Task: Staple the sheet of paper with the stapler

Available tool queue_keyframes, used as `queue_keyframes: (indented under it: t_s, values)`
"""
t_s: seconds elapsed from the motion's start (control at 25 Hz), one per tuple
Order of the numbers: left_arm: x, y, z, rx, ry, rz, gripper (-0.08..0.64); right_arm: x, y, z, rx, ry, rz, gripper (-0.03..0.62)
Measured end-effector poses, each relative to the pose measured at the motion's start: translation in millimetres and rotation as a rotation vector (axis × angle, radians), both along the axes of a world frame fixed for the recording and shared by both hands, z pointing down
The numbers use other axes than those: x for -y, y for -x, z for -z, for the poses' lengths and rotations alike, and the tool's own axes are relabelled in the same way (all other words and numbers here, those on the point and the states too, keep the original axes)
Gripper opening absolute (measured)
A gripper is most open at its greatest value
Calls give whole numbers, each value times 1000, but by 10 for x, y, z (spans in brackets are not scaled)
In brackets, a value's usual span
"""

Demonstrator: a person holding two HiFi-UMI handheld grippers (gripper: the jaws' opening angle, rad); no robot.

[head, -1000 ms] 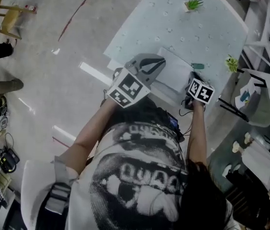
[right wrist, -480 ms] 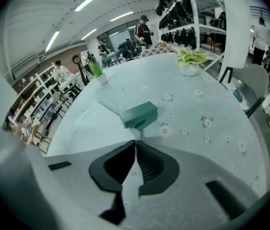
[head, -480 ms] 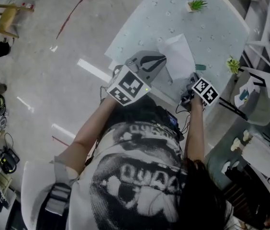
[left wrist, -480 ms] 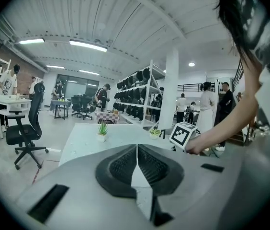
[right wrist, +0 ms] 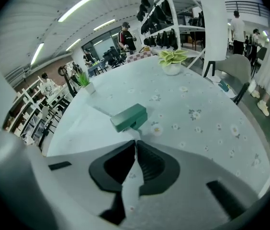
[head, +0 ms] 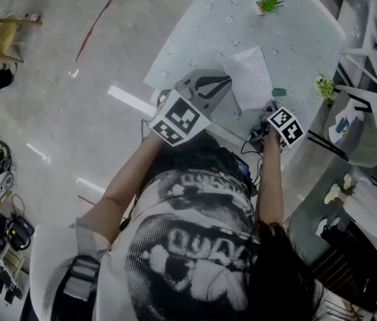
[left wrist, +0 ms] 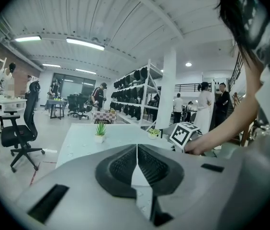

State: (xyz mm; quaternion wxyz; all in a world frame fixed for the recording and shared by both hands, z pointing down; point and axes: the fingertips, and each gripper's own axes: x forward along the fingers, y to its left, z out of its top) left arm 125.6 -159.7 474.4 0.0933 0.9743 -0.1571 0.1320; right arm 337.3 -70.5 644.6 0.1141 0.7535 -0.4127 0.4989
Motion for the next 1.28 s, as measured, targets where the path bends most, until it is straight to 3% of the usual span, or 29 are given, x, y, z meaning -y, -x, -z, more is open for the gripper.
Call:
queue_keyframes:
  t_s: [0.28, 0.64, 0.68, 0.8, 0.88, 1.0, 1.12, 1.28]
  values:
    - [7, -17, 55, -4, 2, -10, 5, -57, 27, 43, 66, -64, -156, 18]
    - [31, -23, -24, 8, 12, -14, 5, -53, -68, 177, 31, -91, -58, 117]
    - [27, -37, -25, 8, 11, -18, 5, -42, -93, 241, 7, -99, -23, 115]
    - [0, -83, -7, 6, 7, -32, 5, 106, -129, 482, -108, -129, 183, 2]
    - [-23, -110, 4, 3, 6, -41, 5, 252, -88, 558, -150, -119, 361, 2]
    - [-63, -146, 10, 7, 1, -55, 5, 404, -75, 522, -206, -34, 570, 2]
    - [-90, -184, 21, 17, -7, -64, 5, 465, -87, 405, -225, 59, 704, 0]
    - [-93, -199, 21, 25, -5, -62, 5, 470, -62, 349, -198, 119, 812, 0]
